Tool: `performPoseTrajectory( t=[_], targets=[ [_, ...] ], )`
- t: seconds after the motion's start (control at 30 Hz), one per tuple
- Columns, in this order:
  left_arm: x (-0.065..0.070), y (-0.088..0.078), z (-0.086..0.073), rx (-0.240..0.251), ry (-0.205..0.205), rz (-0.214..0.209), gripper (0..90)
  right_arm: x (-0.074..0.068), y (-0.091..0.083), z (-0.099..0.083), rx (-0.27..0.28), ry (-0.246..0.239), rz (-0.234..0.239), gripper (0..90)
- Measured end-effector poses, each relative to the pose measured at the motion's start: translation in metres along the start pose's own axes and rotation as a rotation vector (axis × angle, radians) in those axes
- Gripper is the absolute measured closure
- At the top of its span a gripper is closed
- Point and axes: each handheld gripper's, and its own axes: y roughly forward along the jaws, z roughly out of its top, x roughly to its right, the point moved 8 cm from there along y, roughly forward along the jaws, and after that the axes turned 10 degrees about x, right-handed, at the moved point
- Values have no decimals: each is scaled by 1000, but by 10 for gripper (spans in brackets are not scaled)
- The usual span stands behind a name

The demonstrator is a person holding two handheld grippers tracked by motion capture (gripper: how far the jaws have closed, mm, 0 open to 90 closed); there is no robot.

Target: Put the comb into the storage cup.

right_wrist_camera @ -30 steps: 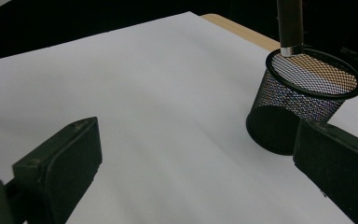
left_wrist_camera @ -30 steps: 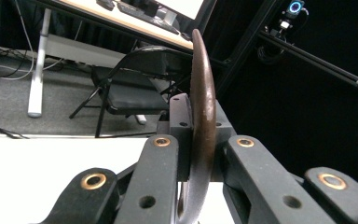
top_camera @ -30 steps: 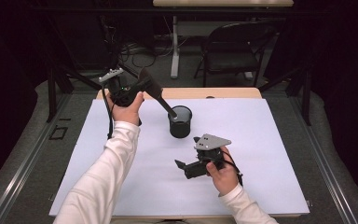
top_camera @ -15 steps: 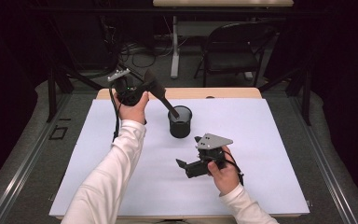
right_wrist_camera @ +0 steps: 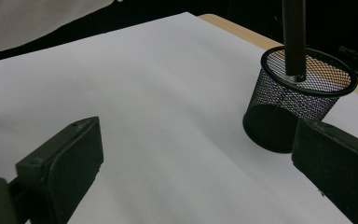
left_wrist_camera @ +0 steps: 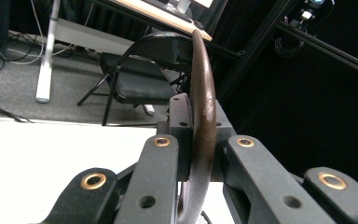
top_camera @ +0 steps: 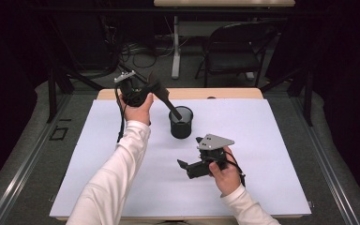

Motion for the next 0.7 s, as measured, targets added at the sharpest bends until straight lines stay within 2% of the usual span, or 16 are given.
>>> performPoseTrajectory(
  t=[0.7],
  targets=[
    [-7,12,-17,-22,-18,18,858,-1,0,-1,-1,-2,1,18]
  ],
)
